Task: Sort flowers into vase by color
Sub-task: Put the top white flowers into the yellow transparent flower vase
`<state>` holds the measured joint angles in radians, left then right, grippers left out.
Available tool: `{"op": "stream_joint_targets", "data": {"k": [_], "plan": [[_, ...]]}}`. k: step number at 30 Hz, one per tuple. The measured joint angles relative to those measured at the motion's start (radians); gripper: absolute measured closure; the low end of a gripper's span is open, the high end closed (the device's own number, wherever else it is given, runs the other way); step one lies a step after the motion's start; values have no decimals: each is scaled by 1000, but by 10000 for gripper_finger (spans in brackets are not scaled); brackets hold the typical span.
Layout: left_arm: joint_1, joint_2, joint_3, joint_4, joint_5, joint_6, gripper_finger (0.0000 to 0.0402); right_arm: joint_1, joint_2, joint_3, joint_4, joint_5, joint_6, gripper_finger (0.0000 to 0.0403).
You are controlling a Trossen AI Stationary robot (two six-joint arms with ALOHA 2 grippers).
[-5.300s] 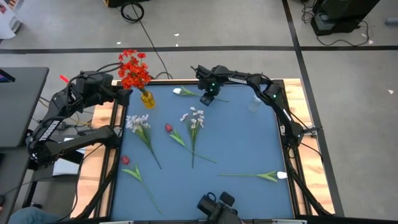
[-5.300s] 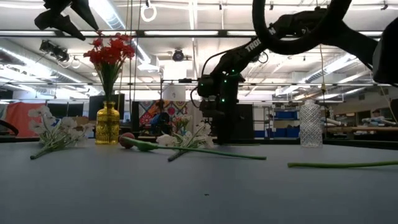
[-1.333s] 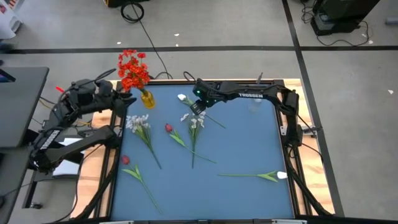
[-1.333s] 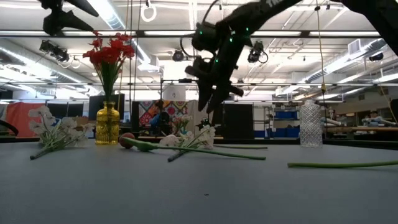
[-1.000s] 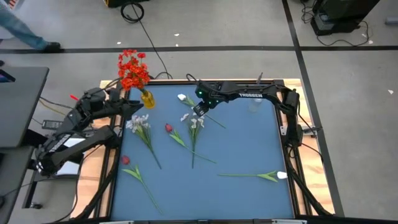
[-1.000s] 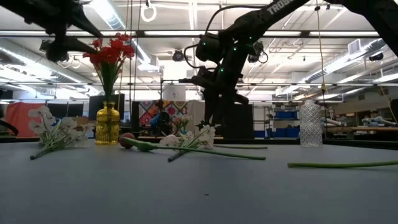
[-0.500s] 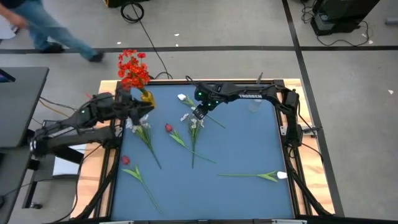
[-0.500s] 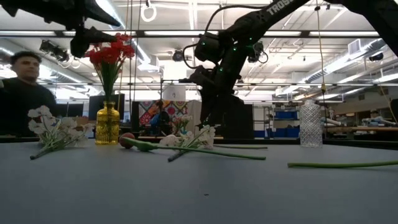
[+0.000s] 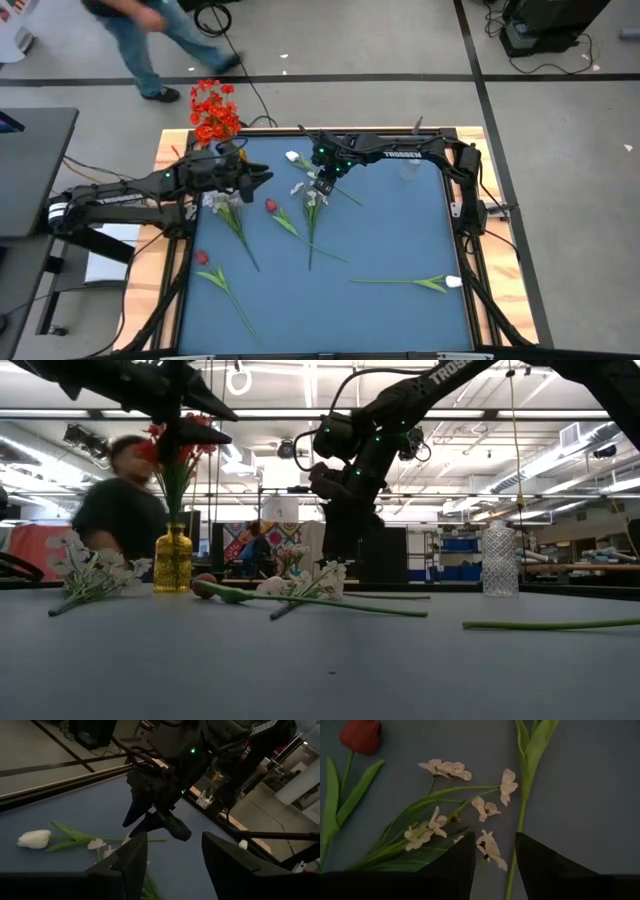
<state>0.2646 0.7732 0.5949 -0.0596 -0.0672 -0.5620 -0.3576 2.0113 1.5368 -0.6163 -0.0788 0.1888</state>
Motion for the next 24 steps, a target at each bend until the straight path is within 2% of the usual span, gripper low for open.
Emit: {"op": "stream_joint_targets", "data": {"k": [11,16,20,24], "plan": [[0,146,0,177,30,52,209,3,0,0,-10,34,57,256],[0,151,0,191,54,69,209,15,0,0,-20,26,76,256],[3,150,0,191,54,136,209,16,0,0,-50,-19,80,256],[2,150,0,191,54,182,209,16,0,0,-59,5,100,256]]}}
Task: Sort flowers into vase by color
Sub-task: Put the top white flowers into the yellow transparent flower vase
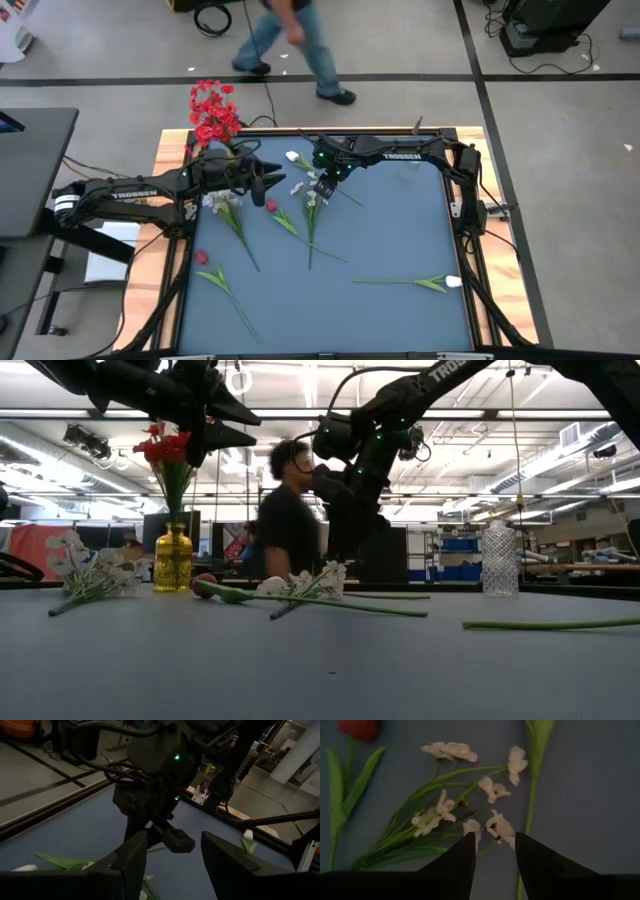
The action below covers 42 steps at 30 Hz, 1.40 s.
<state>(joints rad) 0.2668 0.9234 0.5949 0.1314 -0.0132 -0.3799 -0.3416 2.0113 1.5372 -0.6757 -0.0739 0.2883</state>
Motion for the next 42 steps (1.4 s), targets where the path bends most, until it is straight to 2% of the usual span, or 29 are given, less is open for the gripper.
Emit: {"op": "stream_joint_targets", "data": {"k": [5,16,20,24,28,32,39,42], "plan": [[-2,0,0,-10,11,18,209,0,0,0,-34,25,67,256],[2,0,0,-65,23,60,209,-1,81,-2,21,48,35,254],[4,0,0,-64,23,44,209,-10,101,-3,-76,76,75,256],[-3,0,0,-69,27,20,209,-14,66,-2,-100,108,53,256],[-2,0,0,-95,27,-10,209,-40,59,15,-153,32,44,256],[-3,0,1,-125,27,-12,209,-35,64,-16,-155,18,30,256],[-3,0,1,-145,26,-6,209,102,64,-42,32,-191,30,257],[-3,0,0,-145,21,-2,209,167,63,-12,1,-202,5,257]]}}
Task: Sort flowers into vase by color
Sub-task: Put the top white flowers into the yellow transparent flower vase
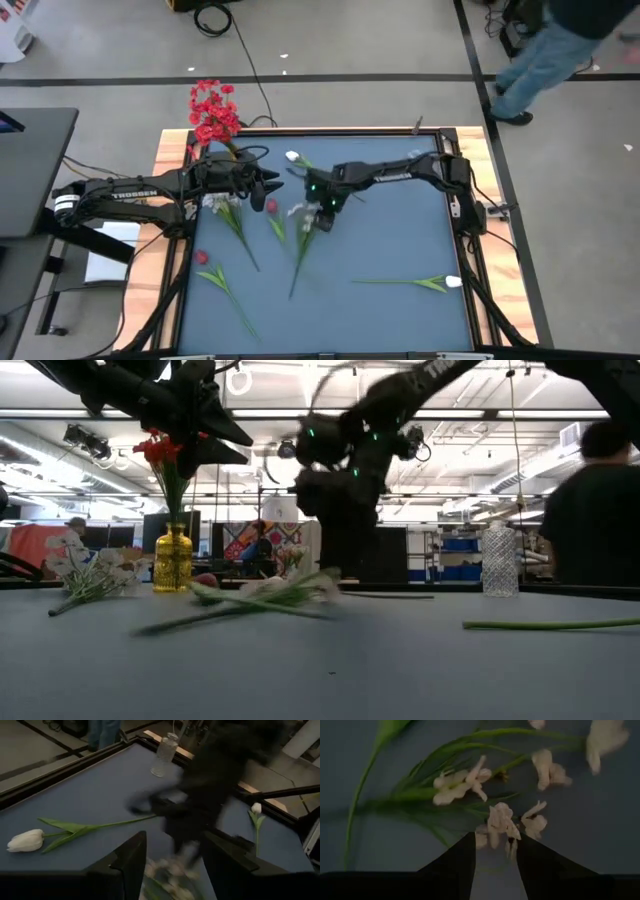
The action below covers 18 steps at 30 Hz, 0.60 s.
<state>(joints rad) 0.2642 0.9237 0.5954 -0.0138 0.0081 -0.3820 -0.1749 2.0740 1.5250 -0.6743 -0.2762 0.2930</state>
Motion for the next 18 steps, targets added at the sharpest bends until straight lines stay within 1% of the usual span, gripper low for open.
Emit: {"op": "stream_joint_targets", "data": {"k": [2,5,8,10,12,15,18], "plan": [[0,0,0,0,-15,-21,209,17,-3,28,-4,25,-31,257],[0,0,0,0,-22,-53,209,0,-5,74,-6,75,-91,257],[0,0,0,-3,-27,-126,209,-36,-5,96,-9,152,-114,256],[0,0,0,-7,-55,-193,209,-74,-5,100,-9,186,-121,253],[1,0,0,-15,-79,-216,209,-127,7,101,3,185,-113,249],[1,0,0,-24,-96,-220,209,-201,51,102,3,110,-69,242],[1,0,0,-28,-100,-241,209,-237,95,101,-16,72,-43,237]]}}
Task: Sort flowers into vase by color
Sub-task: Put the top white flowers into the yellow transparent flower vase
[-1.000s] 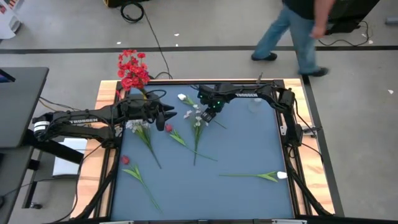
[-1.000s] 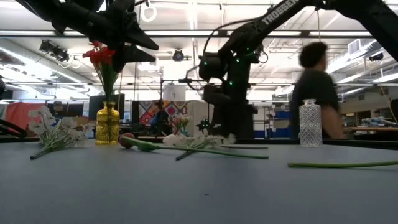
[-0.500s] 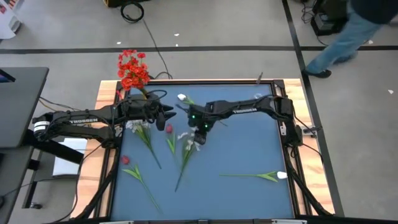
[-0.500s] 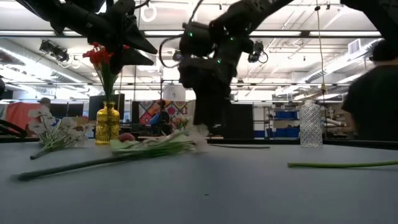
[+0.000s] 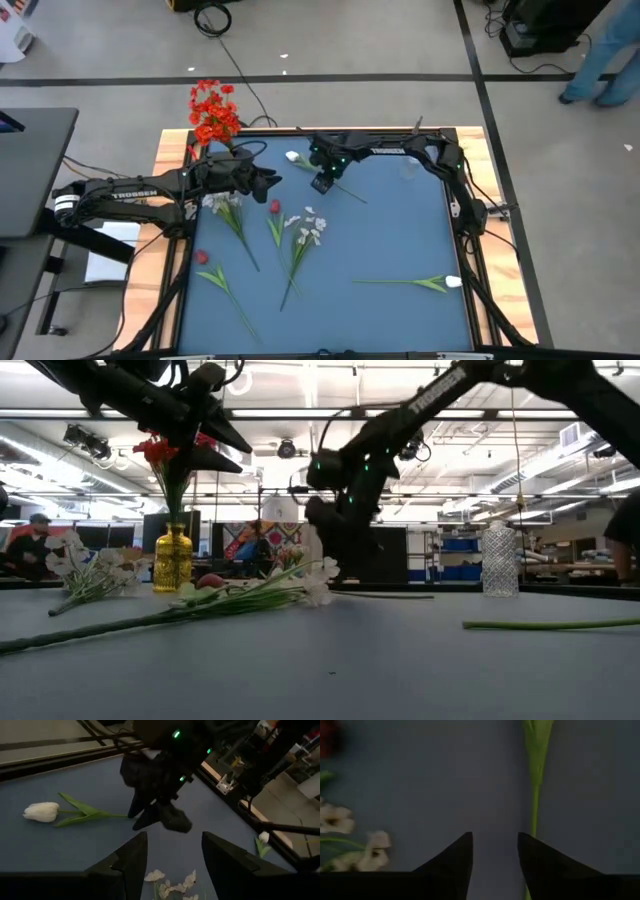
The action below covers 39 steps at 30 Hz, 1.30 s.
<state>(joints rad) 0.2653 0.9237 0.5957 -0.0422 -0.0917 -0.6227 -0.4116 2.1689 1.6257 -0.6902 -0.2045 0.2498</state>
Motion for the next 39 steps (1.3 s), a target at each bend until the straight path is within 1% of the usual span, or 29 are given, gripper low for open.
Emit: {"op": "stream_joint_targets", "data": {"k": [3,6,10,14,16,27,33,36,39], "plan": [[0,0,0,0,-2,-22,209,-14,30,0,-33,10,-9,236],[0,0,0,0,-12,-45,209,-16,40,6,-58,47,-42,236],[0,0,0,1,-29,-66,209,-2,27,2,-71,81,-78,236],[0,0,0,1,-53,-64,209,6,-2,-3,-83,174,-102,236],[0,0,0,1,-73,-64,209,-3,-8,-1,-84,190,-108,236],[-1,0,0,13,-77,-83,209,-44,-8,-11,-63,218,-140,236],[-1,0,0,13,-77,-123,209,-60,-15,-83,-20,148,-119,238],[-1,0,0,11,-77,-101,209,-62,-18,-117,7,141,-119,250],[-1,0,0,11,-77,-83,209,-62,-17,-128,14,144,-119,280]]}}
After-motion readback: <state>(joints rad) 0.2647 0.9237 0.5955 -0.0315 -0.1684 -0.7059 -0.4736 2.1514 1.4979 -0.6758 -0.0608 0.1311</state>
